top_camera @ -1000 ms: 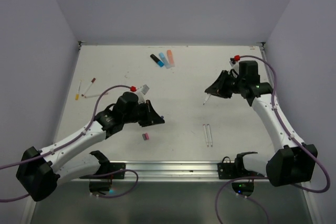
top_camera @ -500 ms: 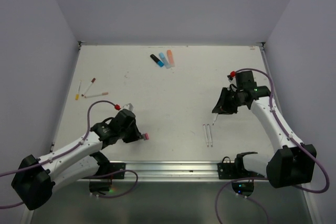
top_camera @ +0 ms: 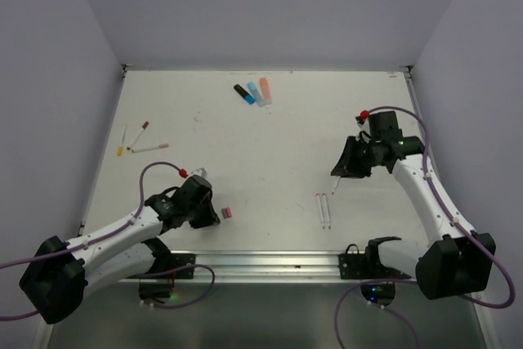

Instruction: Open the pen caps

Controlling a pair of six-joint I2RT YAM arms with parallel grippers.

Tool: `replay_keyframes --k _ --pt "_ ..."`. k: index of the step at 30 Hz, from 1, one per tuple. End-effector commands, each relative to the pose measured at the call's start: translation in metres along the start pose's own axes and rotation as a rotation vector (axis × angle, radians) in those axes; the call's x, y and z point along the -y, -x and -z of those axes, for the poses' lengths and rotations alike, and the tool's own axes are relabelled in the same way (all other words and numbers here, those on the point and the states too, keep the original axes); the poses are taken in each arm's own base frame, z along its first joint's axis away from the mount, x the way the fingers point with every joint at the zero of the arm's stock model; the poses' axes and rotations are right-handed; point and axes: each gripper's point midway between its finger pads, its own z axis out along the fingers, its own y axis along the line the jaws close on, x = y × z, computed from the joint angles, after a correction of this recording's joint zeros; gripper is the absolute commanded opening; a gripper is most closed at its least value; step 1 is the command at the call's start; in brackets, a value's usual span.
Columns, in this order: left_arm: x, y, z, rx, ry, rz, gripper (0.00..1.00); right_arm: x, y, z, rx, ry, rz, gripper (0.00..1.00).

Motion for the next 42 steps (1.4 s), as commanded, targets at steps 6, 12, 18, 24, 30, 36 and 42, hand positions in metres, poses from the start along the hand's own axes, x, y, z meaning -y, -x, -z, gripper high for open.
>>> replay_keyframes --k 6,12,18,24,30,36,42 --pt "0.008 0.006 -0.003 0.026 -0.042 0.000 0.13 0.001 0.007 0.007 0.038 -0.021 0.020 0.00" --pt "0.007 0.004 -0.005 0.020 -0.041 -0.002 0.23 0.002 0.005 0.008 0.022 -0.026 0.027 0.00" --pt "0.008 0.004 -0.007 0.019 -0.048 -0.002 0.36 0.004 0.002 0.009 0.016 -0.035 0.027 0.00" --pt "0.014 0.009 0.003 0.036 -0.064 0.006 0.45 0.032 -0.017 0.010 -0.086 -0.188 -0.008 0.00" --pt "0.018 0.016 0.015 0.070 -0.075 0.020 0.51 0.057 -0.046 0.011 -0.237 -0.303 -0.022 0.00" --pt "0.030 0.027 0.024 0.108 -0.110 0.025 0.53 0.064 -0.060 -0.006 -0.282 -0.319 -0.030 0.00" --pt "0.040 0.037 0.033 0.129 -0.126 0.009 0.55 0.068 -0.068 -0.032 -0.327 -0.358 -0.002 0.00"
